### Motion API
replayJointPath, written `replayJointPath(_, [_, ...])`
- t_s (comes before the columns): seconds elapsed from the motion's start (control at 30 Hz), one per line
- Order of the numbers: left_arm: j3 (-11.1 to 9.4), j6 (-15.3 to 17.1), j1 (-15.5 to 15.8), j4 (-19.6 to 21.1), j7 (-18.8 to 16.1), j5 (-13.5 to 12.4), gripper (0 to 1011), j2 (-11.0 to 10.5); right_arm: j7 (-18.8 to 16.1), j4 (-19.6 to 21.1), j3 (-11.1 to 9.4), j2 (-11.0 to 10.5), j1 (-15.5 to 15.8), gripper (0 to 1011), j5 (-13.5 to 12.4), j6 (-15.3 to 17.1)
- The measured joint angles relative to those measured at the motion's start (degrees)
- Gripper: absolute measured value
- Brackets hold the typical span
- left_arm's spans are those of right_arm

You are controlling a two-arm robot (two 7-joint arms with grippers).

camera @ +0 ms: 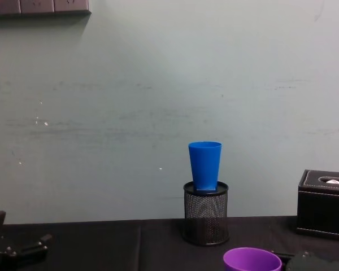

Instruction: Pick up one cup with a gripper and tap it against the other cup.

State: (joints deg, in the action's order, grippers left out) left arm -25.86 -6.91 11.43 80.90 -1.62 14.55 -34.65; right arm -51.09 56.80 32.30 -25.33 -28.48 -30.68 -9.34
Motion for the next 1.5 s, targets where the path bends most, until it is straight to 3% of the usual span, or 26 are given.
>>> replayJointPath(0.37, [0.00, 0.00, 0.00, 0.00, 0.00, 0.00, 1011, 0.00, 0.03, 0.11, 0.00, -0.05, 0.07, 1003, -0.01, 0.10])
replayJointPath(0.57, [0.00, 0.00, 0.00, 0.00, 0.00, 0.00, 1011, 0.00, 0.00, 1.92, -0.88, -0.41, 0.68, 1003, -1.09, 0.38])
replayJointPath(0.83, [0.00, 0.00, 0.00, 0.00, 0.00, 0.00, 1011, 0.00, 0.43, 6.89, -3.82, -1.17, 2.40, 1003, -5.46, 1.36])
replayJointPath(0.9, [0.00, 0.00, 0.00, 0.00, 0.00, 0.00, 1011, 0.00, 3.06, 8.62, -4.88, -1.28, 3.34, 1003, -5.95, 1.67])
replayJointPath(0.97, [0.00, 0.00, 0.00, 0.00, 0.00, 0.00, 1011, 0.00, 8.86, 11.00, -6.14, -1.36, 4.82, 1003, -5.47, 2.49])
replayJointPath(1.0, [0.00, 0.00, 0.00, 0.00, 0.00, 0.00, 1011, 0.00, 12.79, 12.30, -6.94, -1.30, 5.69, 1003, -4.66, 3.04])
replayJointPath(1.13, [0.00, 0.00, 0.00, 0.00, 0.00, 0.00, 1011, 0.00, 21.58, 13.86, -8.70, -0.36, 7.59, 1003, -2.38, 3.71])
replayJointPath(1.17, [0.00, 0.00, 0.00, 0.00, 0.00, 0.00, 1011, 0.00, 25.82, 14.01, -9.58, 0.40, 8.33, 1003, -1.20, 3.84])
replayJointPath(1.27, [0.00, 0.00, 0.00, 0.00, 0.00, 0.00, 1011, 0.00, 33.12, 13.48, -10.99, 2.08, 9.24, 1003, 1.32, 3.24])
replayJointPath(1.37, [0.00, 0.00, 0.00, 0.00, 0.00, 0.00, 1011, 0.00, 38.27, 12.04, -11.83, 3.58, 9.47, 1003, 3.83, 1.97])
replayJointPath(1.5, [0.00, 0.00, 0.00, 0.00, 0.00, 0.00, 1011, 0.01, 41.07, 10.22, -12.35, 4.64, 9.23, 1003, 5.81, 1.28])
